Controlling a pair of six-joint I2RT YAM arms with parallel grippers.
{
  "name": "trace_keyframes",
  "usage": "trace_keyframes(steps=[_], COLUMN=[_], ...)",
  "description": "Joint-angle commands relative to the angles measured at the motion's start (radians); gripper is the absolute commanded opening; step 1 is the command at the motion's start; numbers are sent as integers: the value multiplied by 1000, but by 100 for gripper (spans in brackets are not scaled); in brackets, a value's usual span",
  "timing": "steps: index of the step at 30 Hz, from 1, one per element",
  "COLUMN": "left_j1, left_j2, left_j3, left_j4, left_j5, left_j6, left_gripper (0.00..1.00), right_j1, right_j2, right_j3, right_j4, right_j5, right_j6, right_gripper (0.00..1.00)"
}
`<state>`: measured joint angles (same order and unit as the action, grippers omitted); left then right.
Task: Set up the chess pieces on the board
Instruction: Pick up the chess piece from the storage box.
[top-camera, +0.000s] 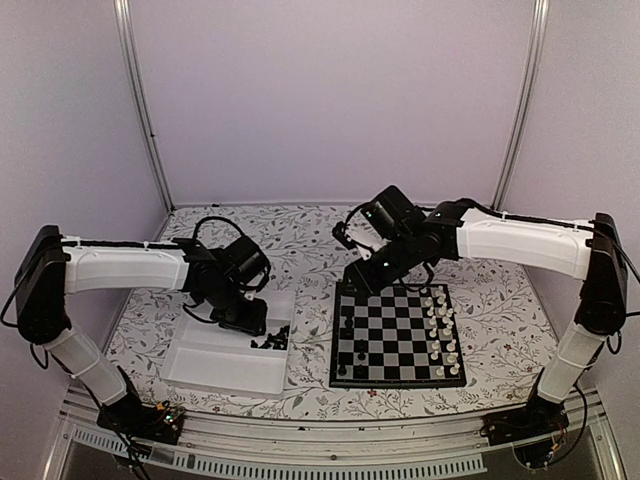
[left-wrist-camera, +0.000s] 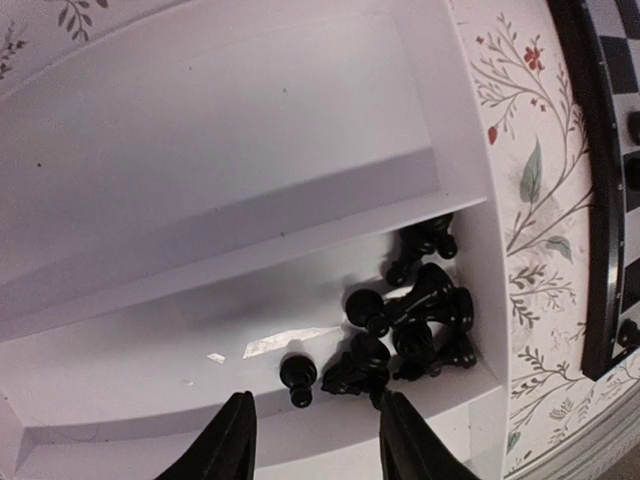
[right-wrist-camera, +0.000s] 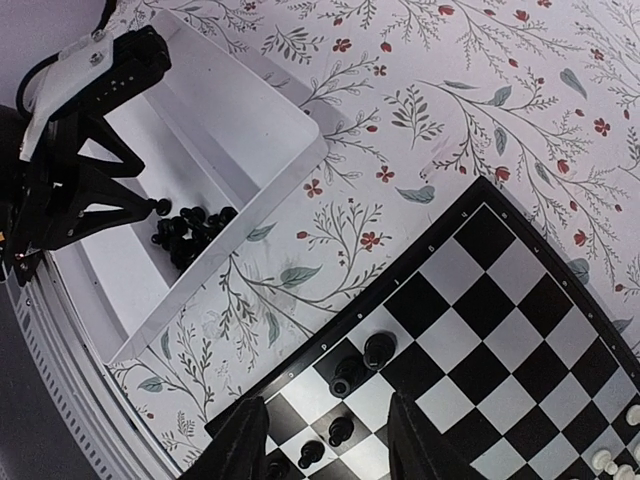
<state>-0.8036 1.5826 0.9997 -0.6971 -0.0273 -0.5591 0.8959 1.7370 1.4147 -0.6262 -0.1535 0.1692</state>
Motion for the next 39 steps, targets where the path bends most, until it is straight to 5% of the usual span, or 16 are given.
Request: trace_keyframes(steps=[1, 26, 32, 39], left_j1=[9, 10, 8, -13], left_j2=[3, 155, 138, 84], left_j3=[22, 85, 163, 338], left_j4=[-55, -62, -166, -285], left_j5=[61, 60, 2, -1], left_j6=[24, 79, 97, 111], left_gripper=[45, 17, 5, 4], right_j1=[2, 2, 1, -18], right_j2=[-55, -36, -37, -59], right_j3=[-42, -25, -25, -39], right_j4=[18, 25, 22, 12], right_j5=[36, 32, 41, 40], right_j6=[17, -9, -13, -11], right_gripper=[43, 43, 43, 43])
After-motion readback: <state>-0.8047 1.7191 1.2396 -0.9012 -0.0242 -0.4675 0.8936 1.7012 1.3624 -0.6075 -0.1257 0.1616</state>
